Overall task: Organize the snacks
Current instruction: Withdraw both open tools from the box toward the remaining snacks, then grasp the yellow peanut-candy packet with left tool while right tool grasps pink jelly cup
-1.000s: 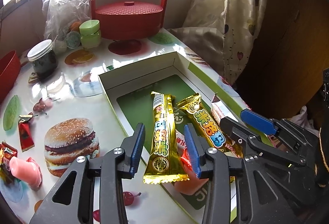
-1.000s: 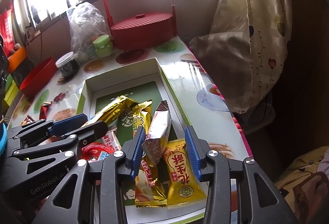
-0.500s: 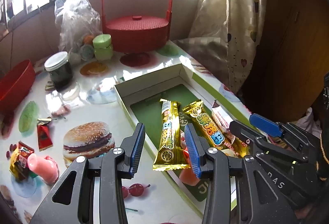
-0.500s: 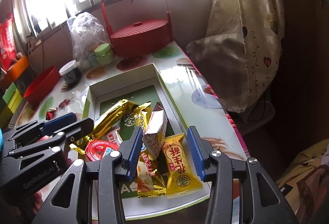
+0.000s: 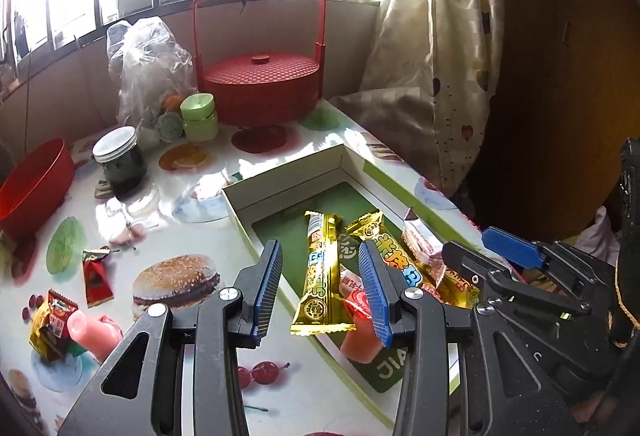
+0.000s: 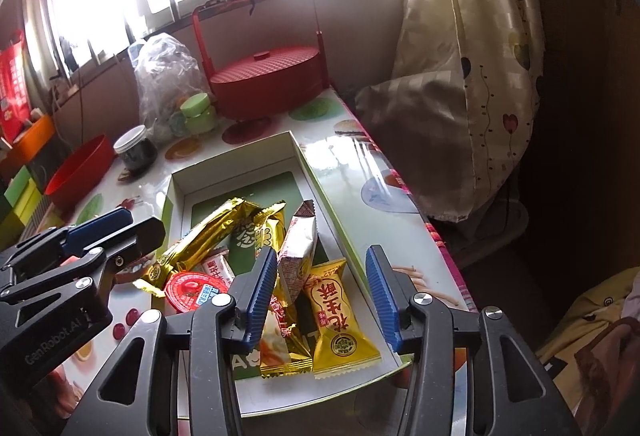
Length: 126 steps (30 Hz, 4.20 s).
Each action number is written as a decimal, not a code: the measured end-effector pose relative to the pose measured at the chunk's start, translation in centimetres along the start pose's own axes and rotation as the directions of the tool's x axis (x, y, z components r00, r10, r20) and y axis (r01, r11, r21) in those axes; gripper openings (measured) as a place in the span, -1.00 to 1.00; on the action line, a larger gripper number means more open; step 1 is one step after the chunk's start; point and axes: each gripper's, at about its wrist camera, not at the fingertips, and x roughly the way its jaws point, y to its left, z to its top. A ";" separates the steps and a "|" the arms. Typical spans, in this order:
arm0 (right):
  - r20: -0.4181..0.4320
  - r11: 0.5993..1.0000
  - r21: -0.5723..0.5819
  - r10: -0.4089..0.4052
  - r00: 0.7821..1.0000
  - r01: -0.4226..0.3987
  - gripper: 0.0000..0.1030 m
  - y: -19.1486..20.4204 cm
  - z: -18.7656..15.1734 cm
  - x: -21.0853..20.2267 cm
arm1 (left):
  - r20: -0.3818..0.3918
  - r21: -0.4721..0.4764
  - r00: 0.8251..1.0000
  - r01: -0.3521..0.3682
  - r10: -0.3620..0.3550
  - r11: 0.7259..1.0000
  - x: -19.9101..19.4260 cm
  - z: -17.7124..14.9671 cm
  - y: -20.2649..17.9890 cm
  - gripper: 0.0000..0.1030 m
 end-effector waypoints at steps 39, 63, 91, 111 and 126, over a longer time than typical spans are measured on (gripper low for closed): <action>0.021 1.000 -0.027 0.006 1.000 -0.006 0.14 2.4 -0.6 -1.3 | 0.020 -0.058 0.999 -0.041 0.042 0.997 -3.3 -2.4 3.4 -0.20; 0.018 0.958 -0.167 0.239 0.971 -0.233 0.16 11.7 -1.4 -2.6 | 0.034 -0.196 0.992 -0.110 0.119 0.975 -7.8 -6.8 11.8 -0.20; -0.179 0.843 -0.330 0.387 0.905 -0.426 0.16 24.0 -3.3 3.5 | -0.005 -0.363 0.977 -0.202 0.215 0.910 -9.7 -10.4 21.3 -0.20; -0.211 0.852 -0.351 0.333 0.919 -0.389 -0.26 27.3 -3.0 7.0 | -0.077 -0.399 0.971 -0.238 0.226 0.886 -7.8 -11.8 27.1 -0.20; -0.191 0.872 -0.326 0.316 0.929 -0.364 -0.47 26.5 -2.7 7.0 | -0.107 -0.327 0.972 -0.235 0.211 0.915 -5.1 -10.3 27.8 -0.20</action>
